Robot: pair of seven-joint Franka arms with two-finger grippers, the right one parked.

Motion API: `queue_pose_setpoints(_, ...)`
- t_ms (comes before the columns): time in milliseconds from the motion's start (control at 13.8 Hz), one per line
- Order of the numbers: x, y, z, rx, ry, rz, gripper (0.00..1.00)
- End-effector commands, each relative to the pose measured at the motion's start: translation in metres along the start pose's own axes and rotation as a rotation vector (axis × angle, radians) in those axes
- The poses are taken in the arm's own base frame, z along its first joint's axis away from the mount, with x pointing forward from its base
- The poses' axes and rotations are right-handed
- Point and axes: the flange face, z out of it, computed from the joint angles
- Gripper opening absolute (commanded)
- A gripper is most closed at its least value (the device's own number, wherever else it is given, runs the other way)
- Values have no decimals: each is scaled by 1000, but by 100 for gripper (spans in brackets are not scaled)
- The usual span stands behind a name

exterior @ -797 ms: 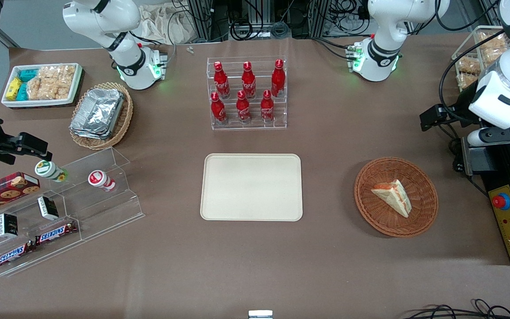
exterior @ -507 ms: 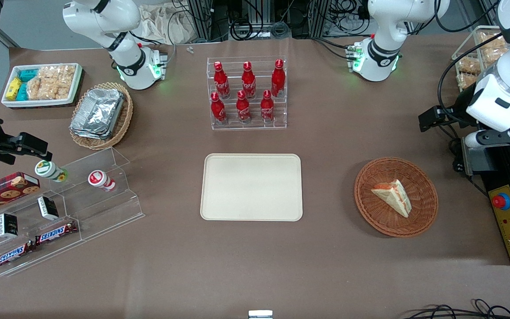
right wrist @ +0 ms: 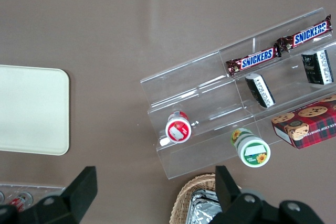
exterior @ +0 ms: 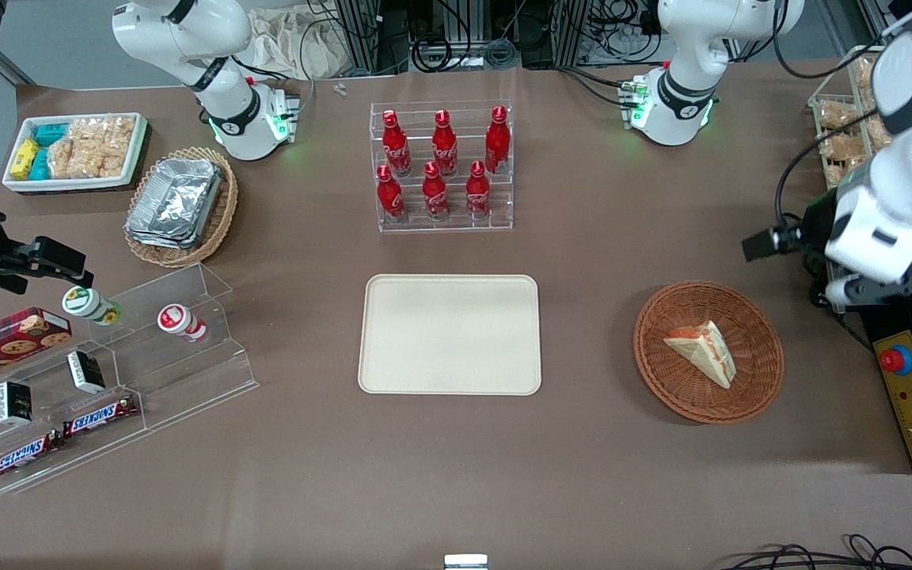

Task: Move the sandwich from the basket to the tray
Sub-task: 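Move the left gripper over the sandwich in the wicker basket, then lower the left gripper and close it on the wrapped sandwich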

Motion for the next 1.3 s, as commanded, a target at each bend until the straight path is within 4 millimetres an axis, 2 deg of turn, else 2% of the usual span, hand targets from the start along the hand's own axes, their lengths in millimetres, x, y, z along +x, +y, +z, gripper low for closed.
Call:
queue_pose_setpoints(0, 30, 13, 58, 24, -19, -167, 100)
queue_pose_setpoints(217, 51, 18, 133, 21, 0, -356, 100)
queue_pose_setpoints(435, 59, 15, 203, 15, 18, -407, 100)
queue_pose_setpoints(725, 69, 9, 266, 24, 19, -434, 100)
queue_pose_setpoints(870, 74, 8, 289, 18, 33, -458, 100)
queue_pose_setpoints(942, 75, 7, 299, 18, 37, -463, 92)
queue_pose_setpoints(1014, 78, 3, 302, 19, 40, -471, 66)
queue_pose_setpoints(1087, 79, 2, 302, 19, 42, -474, 30)
queue_pose_setpoints(1159, 80, 2, 298, 16, 47, -473, 5)
queue_pose_setpoints(1232, 79, 2, 294, 14, 48, -473, 0)
